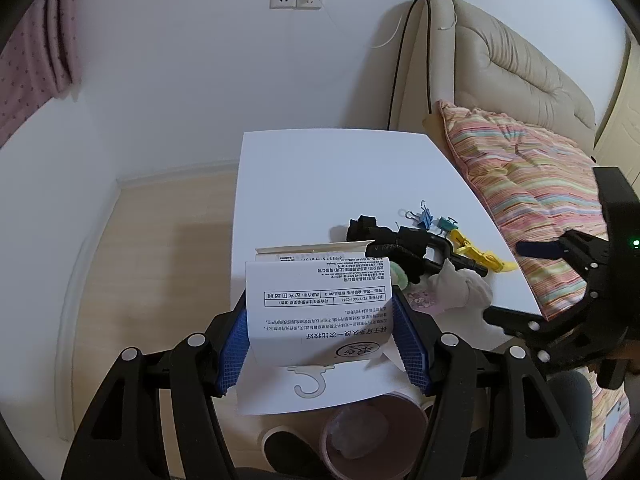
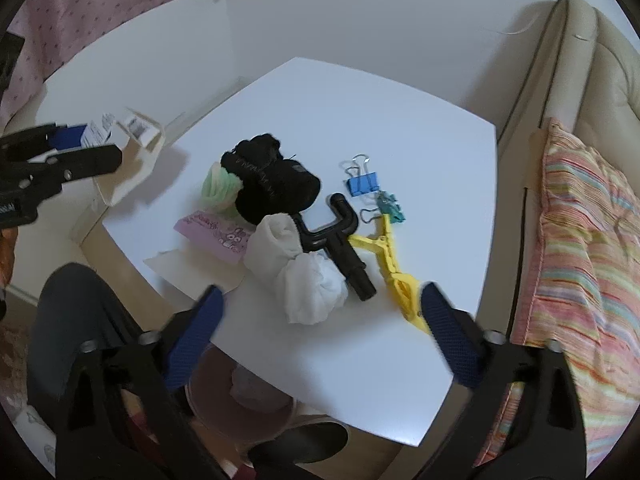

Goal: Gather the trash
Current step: 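Grasp the white tissue ball with the right gripper while the left gripper holds the receipt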

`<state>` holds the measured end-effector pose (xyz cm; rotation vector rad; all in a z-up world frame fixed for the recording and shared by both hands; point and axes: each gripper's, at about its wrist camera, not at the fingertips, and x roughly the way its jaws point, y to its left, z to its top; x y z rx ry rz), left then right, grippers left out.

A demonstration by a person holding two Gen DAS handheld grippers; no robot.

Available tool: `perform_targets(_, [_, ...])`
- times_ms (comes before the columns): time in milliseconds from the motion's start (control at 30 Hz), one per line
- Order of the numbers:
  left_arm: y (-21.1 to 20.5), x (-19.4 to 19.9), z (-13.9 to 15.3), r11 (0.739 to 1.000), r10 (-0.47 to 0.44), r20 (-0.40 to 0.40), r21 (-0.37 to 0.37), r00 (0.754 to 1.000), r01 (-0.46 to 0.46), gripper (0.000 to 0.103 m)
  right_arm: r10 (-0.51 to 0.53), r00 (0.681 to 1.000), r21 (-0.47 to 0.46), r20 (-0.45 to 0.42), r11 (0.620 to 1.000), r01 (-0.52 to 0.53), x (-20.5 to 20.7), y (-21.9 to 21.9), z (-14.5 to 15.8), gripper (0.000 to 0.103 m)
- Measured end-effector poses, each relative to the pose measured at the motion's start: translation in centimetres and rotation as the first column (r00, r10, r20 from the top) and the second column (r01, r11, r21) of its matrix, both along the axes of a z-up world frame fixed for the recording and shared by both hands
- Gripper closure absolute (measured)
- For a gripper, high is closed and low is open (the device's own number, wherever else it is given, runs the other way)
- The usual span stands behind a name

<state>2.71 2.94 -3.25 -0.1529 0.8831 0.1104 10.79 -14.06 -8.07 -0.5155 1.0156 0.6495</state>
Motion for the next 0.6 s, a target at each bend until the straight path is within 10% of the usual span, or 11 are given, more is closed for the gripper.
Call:
perform_targets(333, [0.1,-0.3,-0.2,1.0,-0.018,-0.001,-0.002,1.0,0.018,0.04,0.044,0.997,-0.038,-0.058,0.998,-0.046,0.8,0.9,-1.8,0.074])
perform_targets(600, [-0.2,-0.5,0.0,0.999,-0.037,0.006,-0.001,0.999,0.037,0.04,0.046,0.998,-0.007,-0.053,0.999,-0.046,0.3,0.9,-1.4,0.089])
